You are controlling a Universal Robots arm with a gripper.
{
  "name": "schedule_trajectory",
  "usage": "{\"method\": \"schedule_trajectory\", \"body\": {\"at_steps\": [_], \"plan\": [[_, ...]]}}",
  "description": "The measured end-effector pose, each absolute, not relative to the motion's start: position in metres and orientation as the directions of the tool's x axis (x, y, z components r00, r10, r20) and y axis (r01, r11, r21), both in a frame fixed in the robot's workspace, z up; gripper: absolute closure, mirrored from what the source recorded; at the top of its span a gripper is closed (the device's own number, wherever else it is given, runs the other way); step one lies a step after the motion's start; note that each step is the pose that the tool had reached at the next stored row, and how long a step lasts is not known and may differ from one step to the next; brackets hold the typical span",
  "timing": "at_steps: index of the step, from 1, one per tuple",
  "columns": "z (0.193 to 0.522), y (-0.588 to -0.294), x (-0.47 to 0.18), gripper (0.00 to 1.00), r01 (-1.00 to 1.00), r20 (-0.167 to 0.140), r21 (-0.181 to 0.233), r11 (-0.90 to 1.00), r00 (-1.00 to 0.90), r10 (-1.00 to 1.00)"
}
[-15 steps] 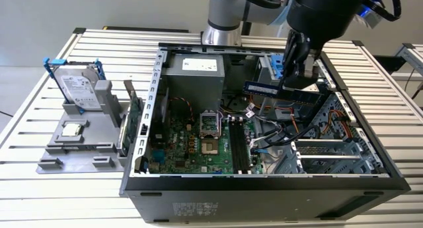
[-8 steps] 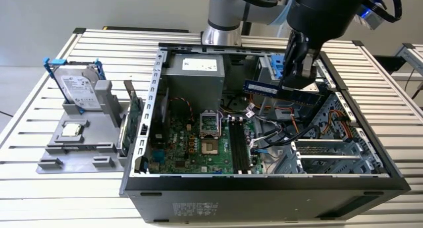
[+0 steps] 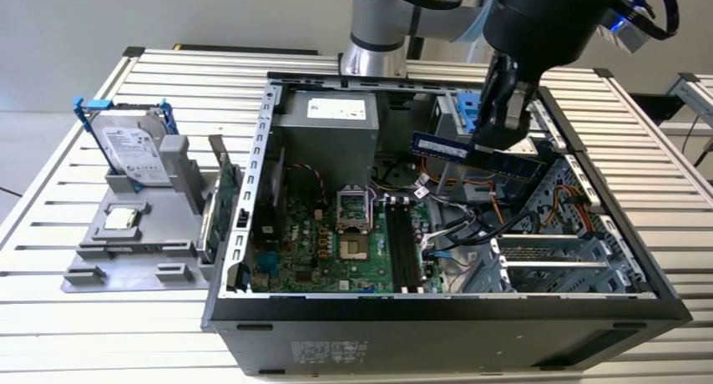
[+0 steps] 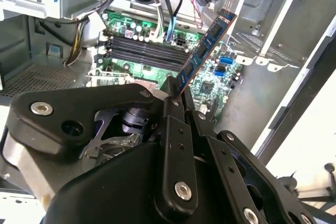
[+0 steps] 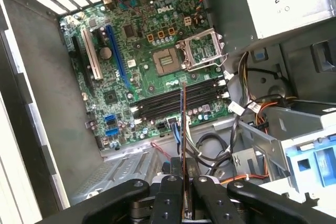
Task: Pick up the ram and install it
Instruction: 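Insert the ram into the slot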
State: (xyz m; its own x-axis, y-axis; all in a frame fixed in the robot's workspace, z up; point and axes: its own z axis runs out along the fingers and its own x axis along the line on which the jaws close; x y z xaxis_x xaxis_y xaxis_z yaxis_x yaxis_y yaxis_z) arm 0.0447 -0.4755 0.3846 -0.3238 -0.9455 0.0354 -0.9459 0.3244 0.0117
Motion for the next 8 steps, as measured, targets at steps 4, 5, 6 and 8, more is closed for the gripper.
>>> {"method": "schedule_trajectory", "body": {"at_steps": [4, 5, 6, 8], "plan": [[0.3846, -0.4755, 0.0447, 1.00, -0.936, 0.035, 0.012, 0.353, -0.352, -0.935], [0.3846, -0.4755, 0.0447, 1.00, -0.933, 0.035, 0.012, 0.361, -0.360, -0.932], [0.3846, -0.4755, 0.0447, 1.00, -0.929, 0.035, 0.012, 0.369, -0.368, -0.929], [0.3846, -0.4755, 0.0447, 1.00, -0.923, 0.035, 0.012, 0.385, -0.384, -0.923]]}}
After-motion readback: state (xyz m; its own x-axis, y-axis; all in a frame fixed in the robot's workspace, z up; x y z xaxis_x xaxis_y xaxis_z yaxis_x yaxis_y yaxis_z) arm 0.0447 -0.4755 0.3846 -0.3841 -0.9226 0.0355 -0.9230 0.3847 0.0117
